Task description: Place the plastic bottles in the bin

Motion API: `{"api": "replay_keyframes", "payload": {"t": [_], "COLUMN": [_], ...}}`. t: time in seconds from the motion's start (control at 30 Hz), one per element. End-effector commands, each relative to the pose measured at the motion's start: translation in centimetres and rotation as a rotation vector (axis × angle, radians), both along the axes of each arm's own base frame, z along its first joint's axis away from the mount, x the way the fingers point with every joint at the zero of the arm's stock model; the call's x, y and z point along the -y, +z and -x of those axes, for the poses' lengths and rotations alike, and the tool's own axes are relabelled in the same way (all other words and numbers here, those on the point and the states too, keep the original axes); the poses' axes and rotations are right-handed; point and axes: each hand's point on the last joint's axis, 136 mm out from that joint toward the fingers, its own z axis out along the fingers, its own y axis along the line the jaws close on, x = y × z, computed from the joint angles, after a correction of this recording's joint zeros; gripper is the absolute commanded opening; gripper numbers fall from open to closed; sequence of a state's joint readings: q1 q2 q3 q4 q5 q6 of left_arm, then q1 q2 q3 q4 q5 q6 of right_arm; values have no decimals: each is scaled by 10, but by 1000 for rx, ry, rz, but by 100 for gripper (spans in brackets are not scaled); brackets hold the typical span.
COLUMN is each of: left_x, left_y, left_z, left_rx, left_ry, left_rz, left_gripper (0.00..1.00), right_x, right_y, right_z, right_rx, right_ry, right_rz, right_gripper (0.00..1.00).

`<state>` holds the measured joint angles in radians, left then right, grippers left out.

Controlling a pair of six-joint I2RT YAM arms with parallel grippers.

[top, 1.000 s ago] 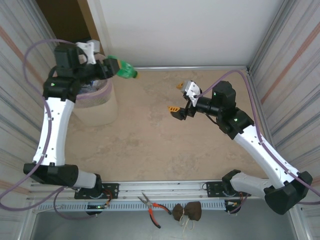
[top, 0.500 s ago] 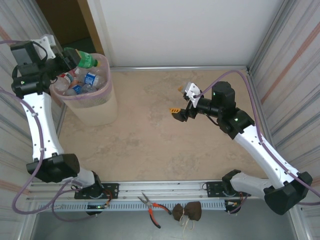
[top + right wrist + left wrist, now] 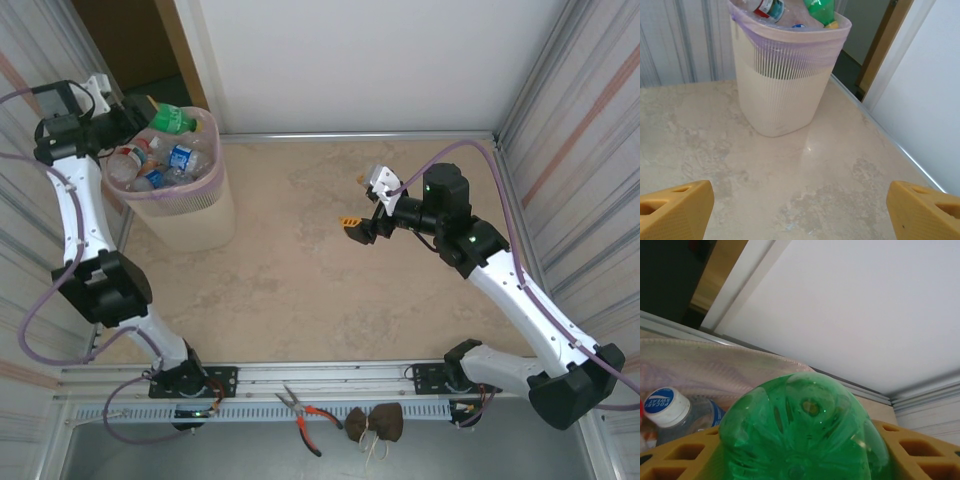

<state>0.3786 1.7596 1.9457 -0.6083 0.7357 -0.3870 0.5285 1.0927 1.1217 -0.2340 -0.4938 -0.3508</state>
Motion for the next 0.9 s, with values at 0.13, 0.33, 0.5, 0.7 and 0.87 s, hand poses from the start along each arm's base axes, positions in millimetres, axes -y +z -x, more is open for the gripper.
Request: {"api": "replay_keyframes", "payload": {"t": [0.13, 0.33, 0.5, 0.7, 0.87], "left_x": [-1, -3, -9, -17, -14], "left_y": [9, -1, 7, 22, 33], "left_z": [-22, -30, -22, -8, -3], "left_rx": [44, 15, 17, 29, 55], "left_ry": [-51, -66, -11, 48, 43], "left_rz": [48, 60, 0, -80, -93], "left_gripper": [63, 67, 78, 86, 82], "right_x": [6, 7, 7, 6, 7], "right_y": [10, 9, 10, 14, 16], "right_z": [0, -1, -1, 0, 1], "right_rx": [31, 29, 33, 40, 43], "right_ry": [-21, -24, -24, -21, -21], "right_rz": [2, 4, 3, -4, -8], "right_gripper": [89, 89, 88, 89, 89]}}
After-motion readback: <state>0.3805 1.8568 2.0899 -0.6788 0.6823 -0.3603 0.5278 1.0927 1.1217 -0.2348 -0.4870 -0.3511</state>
